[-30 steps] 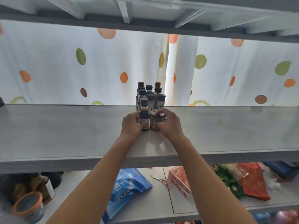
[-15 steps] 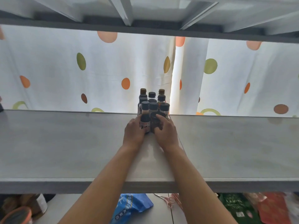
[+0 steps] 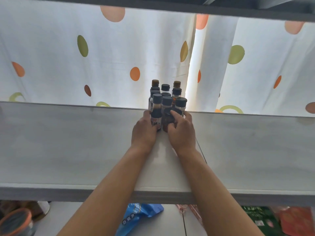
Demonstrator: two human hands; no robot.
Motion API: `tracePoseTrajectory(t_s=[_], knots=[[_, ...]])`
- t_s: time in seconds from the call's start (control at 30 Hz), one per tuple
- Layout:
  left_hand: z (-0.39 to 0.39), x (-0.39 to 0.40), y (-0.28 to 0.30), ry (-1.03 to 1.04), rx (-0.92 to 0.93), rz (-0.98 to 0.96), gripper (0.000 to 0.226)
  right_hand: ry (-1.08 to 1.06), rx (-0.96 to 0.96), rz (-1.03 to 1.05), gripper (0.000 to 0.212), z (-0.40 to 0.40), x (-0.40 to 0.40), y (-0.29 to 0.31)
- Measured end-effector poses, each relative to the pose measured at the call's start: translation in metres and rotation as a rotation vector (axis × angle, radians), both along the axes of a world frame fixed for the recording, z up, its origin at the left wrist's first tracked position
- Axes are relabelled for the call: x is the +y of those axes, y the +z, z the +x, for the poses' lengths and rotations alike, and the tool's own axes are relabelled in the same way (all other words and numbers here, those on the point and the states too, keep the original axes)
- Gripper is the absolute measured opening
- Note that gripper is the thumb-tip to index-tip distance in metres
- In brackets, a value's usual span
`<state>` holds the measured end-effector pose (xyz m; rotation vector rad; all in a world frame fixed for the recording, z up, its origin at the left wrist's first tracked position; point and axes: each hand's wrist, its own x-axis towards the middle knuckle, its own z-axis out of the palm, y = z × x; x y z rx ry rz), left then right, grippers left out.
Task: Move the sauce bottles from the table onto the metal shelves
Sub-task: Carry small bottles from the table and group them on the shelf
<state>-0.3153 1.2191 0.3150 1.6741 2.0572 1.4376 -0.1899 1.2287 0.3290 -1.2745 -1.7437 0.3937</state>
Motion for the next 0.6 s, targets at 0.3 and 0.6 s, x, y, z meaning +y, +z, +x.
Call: tracePoseTrajectory(t_s=[0.3, 0.6], knots=[[0.000, 0.000, -0.001, 0.025, 0.025, -0.016, 0.033, -0.028, -0.064, 0.076, 0.062, 0.002, -0.004, 0.002], [0.000, -0.043, 0.010, 0.313, 0.132, -0.048, 0.048, 0.072, -0.206, 0.340, 0.061, 0.001, -0.034, 0.008]])
